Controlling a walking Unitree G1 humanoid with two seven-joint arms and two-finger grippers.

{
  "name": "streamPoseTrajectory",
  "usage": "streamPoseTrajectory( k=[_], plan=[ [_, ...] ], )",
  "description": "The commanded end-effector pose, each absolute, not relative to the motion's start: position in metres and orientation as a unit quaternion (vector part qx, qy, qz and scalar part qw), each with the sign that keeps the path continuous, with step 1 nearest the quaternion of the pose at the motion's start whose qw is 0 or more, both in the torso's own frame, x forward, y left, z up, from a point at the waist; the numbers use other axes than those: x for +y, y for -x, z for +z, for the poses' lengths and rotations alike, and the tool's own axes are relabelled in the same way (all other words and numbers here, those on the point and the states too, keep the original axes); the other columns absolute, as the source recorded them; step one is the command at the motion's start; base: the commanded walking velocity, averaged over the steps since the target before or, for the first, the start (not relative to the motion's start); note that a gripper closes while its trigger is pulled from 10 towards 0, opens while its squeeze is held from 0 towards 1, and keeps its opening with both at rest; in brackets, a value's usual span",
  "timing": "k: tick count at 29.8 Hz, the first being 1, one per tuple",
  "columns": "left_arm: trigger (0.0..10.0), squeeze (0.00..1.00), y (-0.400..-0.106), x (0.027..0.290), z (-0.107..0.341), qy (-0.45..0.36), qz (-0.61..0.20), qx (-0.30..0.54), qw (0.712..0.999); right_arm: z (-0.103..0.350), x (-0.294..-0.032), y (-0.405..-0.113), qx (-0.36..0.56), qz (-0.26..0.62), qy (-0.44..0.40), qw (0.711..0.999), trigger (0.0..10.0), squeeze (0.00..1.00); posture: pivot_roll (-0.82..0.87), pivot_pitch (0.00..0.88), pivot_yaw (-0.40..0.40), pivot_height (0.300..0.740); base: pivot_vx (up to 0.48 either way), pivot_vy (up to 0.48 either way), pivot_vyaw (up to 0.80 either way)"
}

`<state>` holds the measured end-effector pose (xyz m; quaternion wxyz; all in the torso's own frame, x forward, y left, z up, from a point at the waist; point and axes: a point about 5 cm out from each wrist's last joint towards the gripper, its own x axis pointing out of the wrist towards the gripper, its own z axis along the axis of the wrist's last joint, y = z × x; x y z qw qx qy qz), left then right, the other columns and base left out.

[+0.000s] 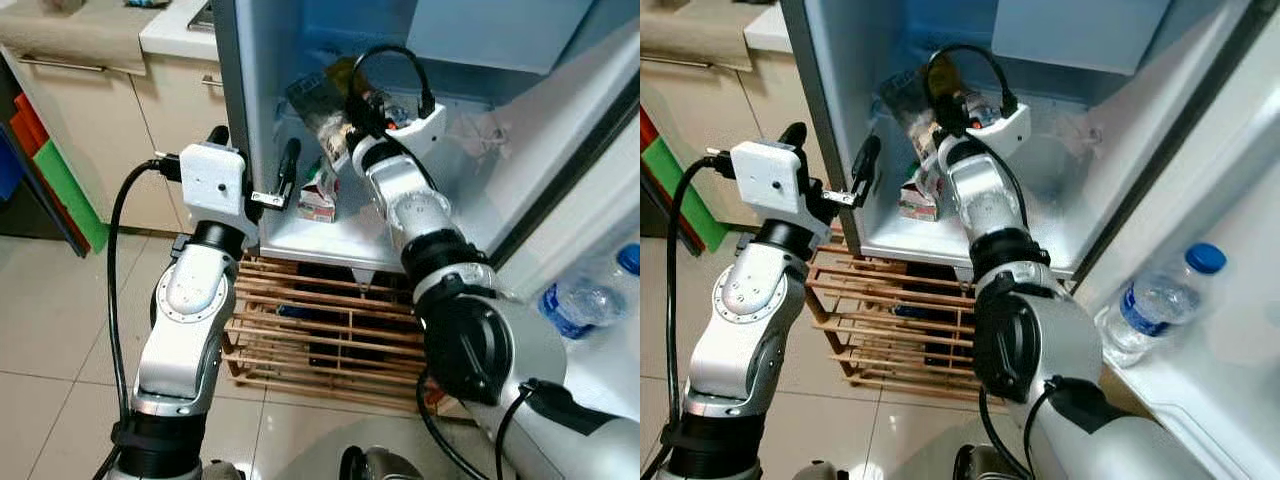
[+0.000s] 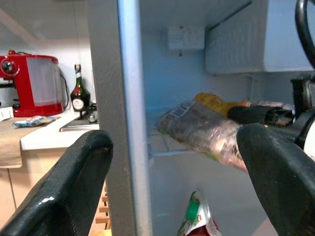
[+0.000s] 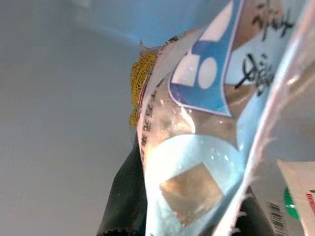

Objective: Restocking fridge

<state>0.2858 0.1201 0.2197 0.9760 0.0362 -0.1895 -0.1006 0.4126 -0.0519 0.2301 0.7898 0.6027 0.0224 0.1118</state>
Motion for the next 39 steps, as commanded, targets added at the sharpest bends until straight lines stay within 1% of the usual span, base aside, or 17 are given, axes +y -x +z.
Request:
streamPoseTrajectory(
  k=[1, 6, 10, 12, 13, 14, 16, 19, 22, 24, 26, 28, 29, 31, 33, 35, 39],
  plan=[
    [10.0, 0.00, -0.283, 0.120, 0.221, -0.037, -0.104, -0.190, 0.976, 0.243, -0.058, -0.416, 0.003, 0.102, -0.610, 0.786, 0.0, 0.00, 0.09, 0.082, -0.055, 0.740, 0.000, 0.000, 0.00],
    [10.0, 0.00, -0.280, 0.120, 0.222, -0.039, -0.107, -0.186, 0.976, 0.251, -0.063, -0.420, -0.006, 0.074, -0.618, 0.782, 0.0, 0.00, 0.11, 0.093, -0.052, 0.740, 0.000, 0.000, 0.00],
    [10.0, 0.00, -0.281, 0.119, 0.220, -0.059, -0.109, -0.179, 0.976, 0.256, -0.062, -0.420, -0.015, 0.081, -0.590, 0.803, 0.0, 0.00, 0.12, 0.101, -0.056, 0.740, 0.000, 0.000, 0.00],
    [10.0, 0.00, -0.282, 0.121, 0.218, -0.072, -0.102, -0.175, 0.977, 0.263, -0.061, -0.420, -0.032, 0.100, -0.559, 0.822, 0.0, 0.00, 0.12, 0.105, -0.063, 0.740, 0.000, 0.000, 0.00],
    [10.0, 0.00, -0.283, 0.122, 0.218, -0.072, -0.100, -0.174, 0.977, 0.266, -0.060, -0.420, -0.044, 0.110, -0.519, 0.846, 0.0, 0.00, 0.12, 0.106, -0.067, 0.740, 0.000, 0.000, 0.00],
    [10.0, 0.00, -0.282, 0.125, 0.218, -0.070, -0.099, -0.174, 0.977, 0.268, -0.062, -0.418, -0.076, 0.125, -0.441, 0.886, 0.0, 0.00, 0.11, 0.102, -0.076, 0.740, 0.000, 0.000, 0.00],
    [10.0, 0.00, -0.278, 0.132, 0.216, -0.067, -0.098, -0.166, 0.979, 0.261, -0.063, -0.412, -0.114, 0.146, -0.326, 0.927, 0.0, 0.00, 0.10, 0.094, -0.079, 0.740, 0.000, 0.000, 0.00],
    [10.0, 0.00, -0.270, 0.143, 0.207, -0.065, -0.097, -0.139, 0.983, 0.224, -0.080, -0.393, -0.131, 0.140, -0.240, 0.952, 0.0, 0.00, 0.08, 0.086, -0.076, 0.740, 0.000, 0.000, 0.00],
    [10.0, 0.00, -0.269, 0.146, 0.203, -0.061, -0.091, -0.128, 0.986, 0.204, -0.094, -0.378, -0.125, 0.125, -0.222, 0.959, 0.0, 0.00, 0.04, 0.073, -0.068, 0.740, 0.000, 0.000, 0.00],
    [10.0, 0.00, -0.270, 0.147, 0.200, -0.058, -0.085, -0.118, 0.988, 0.192, -0.104, -0.360, -0.133, 0.123, -0.184, 0.966, 0.0, 0.00, 0.02, 0.066, -0.064, 0.740, 0.000, 0.000, 0.00],
    [10.0, 0.00, -0.268, 0.144, 0.200, -0.057, -0.091, -0.119, 0.987, 0.176, -0.114, -0.330, -0.140, 0.123, -0.129, 0.974, 0.0, 0.00, -0.01, 0.059, -0.055, 0.740, 0.000, 0.000, 0.00],
    [10.0, 0.00, -0.269, 0.143, 0.199, -0.057, -0.093, -0.119, 0.987, 0.173, -0.116, -0.323, -0.140, 0.124, -0.117, 0.975, 0.0, 0.00, -0.02, 0.058, -0.050, 0.740, 0.000, 0.000, 0.00],
    [10.0, 0.00, -0.266, 0.140, 0.200, -0.055, -0.106, -0.120, 0.986, 0.164, -0.123, -0.299, -0.143, 0.121, -0.078, 0.979, 0.0, 0.00, -0.03, 0.054, -0.041, 0.740, 0.000, 0.000, 0.00],
    [10.0, 0.00, -0.265, 0.140, 0.201, -0.055, -0.111, -0.119, 0.985, 0.162, -0.126, -0.292, -0.143, 0.118, -0.069, 0.980, 0.0, 0.00, -0.04, 0.053, -0.039, 0.740, 0.000, 0.000, 0.00],
    [10.0, 0.00, -0.264, 0.139, 0.205, -0.063, -0.123, -0.129, 0.982, 0.165, -0.141, -0.271, -0.168, 0.095, -0.020, 0.981, 0.0, 0.00, -0.05, 0.045, -0.029, 0.740, 0.000, 0.000, 0.00],
    [10.0, 0.00, -0.264, 0.139, 0.207, -0.067, -0.125, -0.136, 0.980, 0.168, -0.147, -0.260, -0.187, 0.085, 0.016, 0.979, 0.0, 0.00, -0.05, 0.040, -0.026, 0.740, 0.000, 0.000, 0.00],
    [10.0, 0.00, -0.260, 0.145, 0.204, -0.074, -0.118, -0.135, 0.981, 0.176, -0.147, -0.239, -0.204, 0.085, 0.067, 0.973, 0.0, 0.00, -0.06, 0.024, -0.021, 0.740, 0.000, 0.000, 0.00]
  ],
)
